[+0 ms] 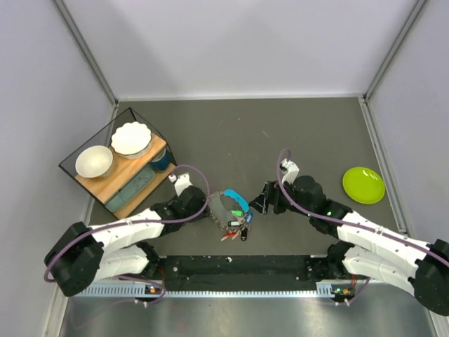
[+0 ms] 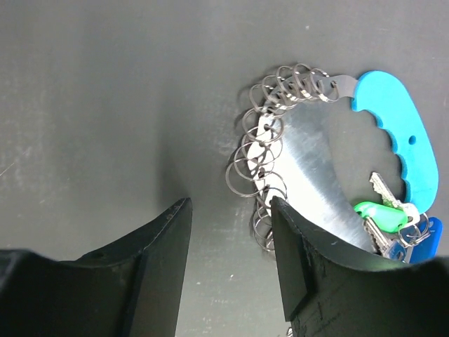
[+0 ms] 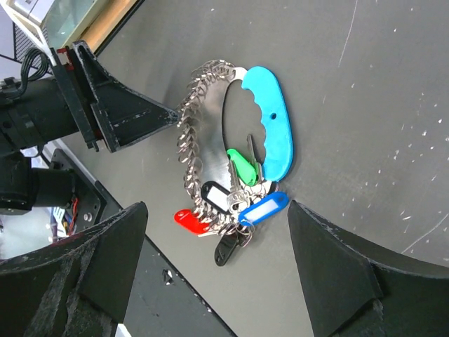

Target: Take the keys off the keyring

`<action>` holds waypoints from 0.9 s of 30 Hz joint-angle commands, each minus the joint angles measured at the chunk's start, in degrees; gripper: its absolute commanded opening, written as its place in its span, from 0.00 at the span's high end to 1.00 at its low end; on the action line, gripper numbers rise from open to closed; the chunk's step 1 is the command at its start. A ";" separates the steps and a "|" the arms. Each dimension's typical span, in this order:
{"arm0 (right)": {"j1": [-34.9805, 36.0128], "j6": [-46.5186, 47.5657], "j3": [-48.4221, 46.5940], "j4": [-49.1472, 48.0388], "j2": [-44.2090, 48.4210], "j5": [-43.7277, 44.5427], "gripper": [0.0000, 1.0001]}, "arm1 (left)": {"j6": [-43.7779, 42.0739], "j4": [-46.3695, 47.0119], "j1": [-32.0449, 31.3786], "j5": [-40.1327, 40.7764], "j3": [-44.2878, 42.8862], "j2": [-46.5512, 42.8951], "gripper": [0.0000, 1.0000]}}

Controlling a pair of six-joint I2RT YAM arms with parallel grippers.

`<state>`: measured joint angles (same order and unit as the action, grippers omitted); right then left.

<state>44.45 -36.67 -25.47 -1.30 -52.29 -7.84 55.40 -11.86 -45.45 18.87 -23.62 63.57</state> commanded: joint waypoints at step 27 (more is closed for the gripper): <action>-0.24 1.42 2.53 -3.36 3.95 1.95 0.19 | -12.23 -1.06 -2.62 2.22 -6.70 0.66 0.45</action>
<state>44.45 -36.12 -22.79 -2.48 -49.47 -6.94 46.48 -11.38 -47.70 18.24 -27.27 62.65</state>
